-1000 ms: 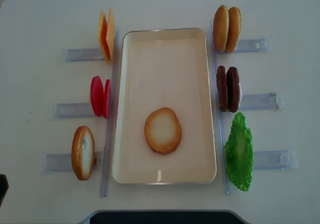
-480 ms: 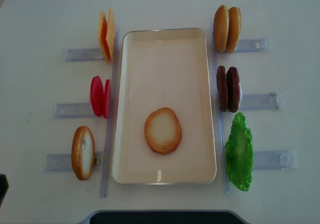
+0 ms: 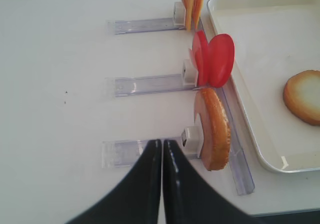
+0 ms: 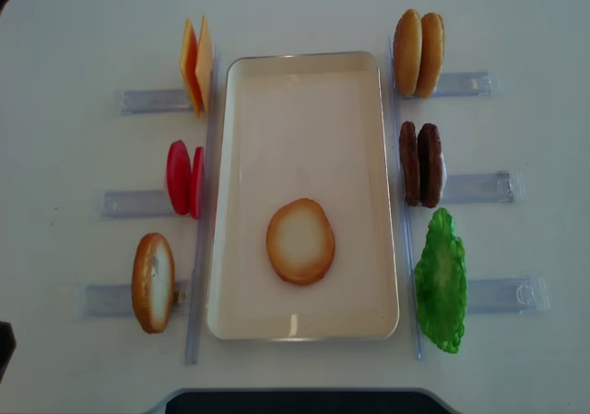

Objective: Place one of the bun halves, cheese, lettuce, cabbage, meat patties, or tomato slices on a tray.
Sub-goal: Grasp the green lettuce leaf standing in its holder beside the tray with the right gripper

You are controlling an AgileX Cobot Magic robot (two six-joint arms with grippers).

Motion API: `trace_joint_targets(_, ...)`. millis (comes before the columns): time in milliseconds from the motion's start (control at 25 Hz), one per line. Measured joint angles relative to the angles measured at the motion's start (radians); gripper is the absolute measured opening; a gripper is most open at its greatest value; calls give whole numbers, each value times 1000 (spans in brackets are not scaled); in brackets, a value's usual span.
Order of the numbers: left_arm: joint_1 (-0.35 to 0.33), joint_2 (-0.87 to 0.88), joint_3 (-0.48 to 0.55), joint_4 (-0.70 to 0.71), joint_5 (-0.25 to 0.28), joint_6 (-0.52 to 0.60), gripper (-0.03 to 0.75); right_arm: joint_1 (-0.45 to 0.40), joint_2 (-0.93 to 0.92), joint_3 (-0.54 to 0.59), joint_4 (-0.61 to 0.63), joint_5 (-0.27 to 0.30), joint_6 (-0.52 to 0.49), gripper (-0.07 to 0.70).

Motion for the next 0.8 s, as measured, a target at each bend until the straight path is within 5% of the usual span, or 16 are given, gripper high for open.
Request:
trace_joint_targets(200, 0, 0, 0, 0, 0, 0, -7, 57, 0, 0, 12, 0, 13, 534)
trace_joint_targets(800, 0, 0, 0, 0, 0, 0, -7, 556, 0, -40, -40, 1, 378, 534)
